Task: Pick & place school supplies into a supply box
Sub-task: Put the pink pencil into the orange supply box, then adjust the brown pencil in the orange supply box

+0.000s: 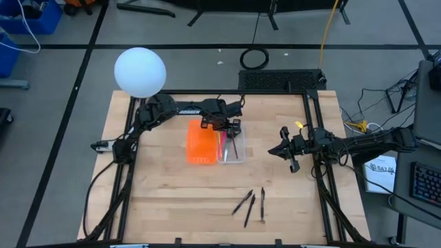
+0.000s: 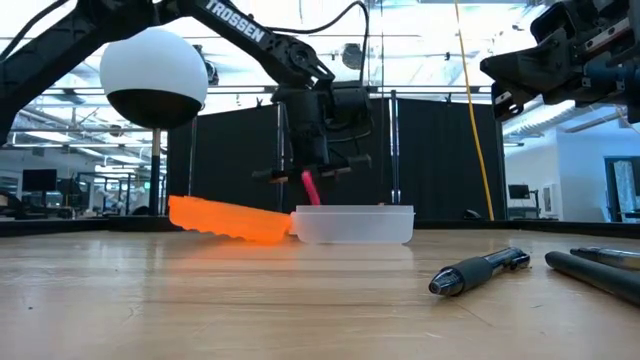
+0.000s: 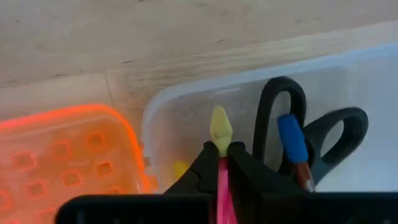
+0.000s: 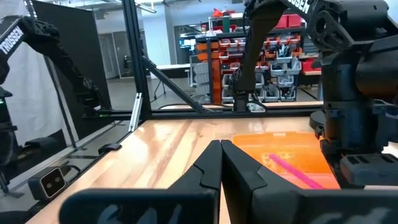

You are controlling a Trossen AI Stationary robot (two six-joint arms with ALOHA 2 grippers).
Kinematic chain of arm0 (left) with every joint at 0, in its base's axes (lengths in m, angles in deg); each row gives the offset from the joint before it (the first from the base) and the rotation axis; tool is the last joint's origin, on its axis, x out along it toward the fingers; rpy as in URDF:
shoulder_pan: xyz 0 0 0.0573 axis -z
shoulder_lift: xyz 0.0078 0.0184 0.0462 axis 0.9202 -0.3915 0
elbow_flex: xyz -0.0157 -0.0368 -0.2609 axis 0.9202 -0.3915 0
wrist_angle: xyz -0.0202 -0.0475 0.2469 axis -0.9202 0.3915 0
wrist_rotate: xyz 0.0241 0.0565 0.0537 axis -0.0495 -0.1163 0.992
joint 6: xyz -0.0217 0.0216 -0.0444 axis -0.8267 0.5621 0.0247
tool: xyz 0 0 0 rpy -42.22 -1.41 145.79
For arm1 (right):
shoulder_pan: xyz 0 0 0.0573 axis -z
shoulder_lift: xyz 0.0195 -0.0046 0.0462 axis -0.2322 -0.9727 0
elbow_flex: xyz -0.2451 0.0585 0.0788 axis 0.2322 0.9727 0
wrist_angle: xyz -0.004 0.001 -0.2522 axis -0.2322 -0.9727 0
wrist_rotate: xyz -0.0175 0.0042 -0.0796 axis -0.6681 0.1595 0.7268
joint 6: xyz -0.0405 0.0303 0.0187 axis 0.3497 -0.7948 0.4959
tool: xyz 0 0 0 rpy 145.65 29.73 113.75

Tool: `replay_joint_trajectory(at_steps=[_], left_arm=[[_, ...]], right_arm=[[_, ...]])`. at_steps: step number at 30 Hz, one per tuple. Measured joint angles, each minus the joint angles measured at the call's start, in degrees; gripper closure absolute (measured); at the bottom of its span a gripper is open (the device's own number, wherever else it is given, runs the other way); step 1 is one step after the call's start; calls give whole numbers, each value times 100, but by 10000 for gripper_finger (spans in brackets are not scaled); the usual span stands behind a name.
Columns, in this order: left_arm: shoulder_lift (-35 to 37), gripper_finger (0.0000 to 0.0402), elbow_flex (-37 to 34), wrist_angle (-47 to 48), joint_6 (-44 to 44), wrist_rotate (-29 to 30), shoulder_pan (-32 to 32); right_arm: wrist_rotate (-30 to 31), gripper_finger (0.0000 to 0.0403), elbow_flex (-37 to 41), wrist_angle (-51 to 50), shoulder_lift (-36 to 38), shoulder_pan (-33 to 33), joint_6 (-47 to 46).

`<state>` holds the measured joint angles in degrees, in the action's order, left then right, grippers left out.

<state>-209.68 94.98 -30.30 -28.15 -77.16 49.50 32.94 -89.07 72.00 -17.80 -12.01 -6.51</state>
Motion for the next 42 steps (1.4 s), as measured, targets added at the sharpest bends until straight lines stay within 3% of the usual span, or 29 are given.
replay_joint_trajectory(at_steps=[9,24,27,31,33,37,42], left_arm=[[155,288,-2,58,16,50,54],[1230,278,0,695,292,757,490],[1645,278,0,737,1060,1328,909],[2340,278,-37,1081,1600,3094,1935],[2733,284,-250,1028,1946,3530,2396],[3508,325,-1155,114,3317,3374,3327],[4523,393,-2746,-1770,4299,2794,4021]], right_arm=[[-2,403,1,38,0,-1,0],[-2,403,1,-140,0,-1,-107],[-2,403,0,-262,-1,-1,-42],[0,403,-1,-638,-3,-1,32],[4,403,-1,-508,-3,-1,43],[-267,403,-1,-47,3,-1,-74],[-449,403,-1,7,-2,-3,127]])
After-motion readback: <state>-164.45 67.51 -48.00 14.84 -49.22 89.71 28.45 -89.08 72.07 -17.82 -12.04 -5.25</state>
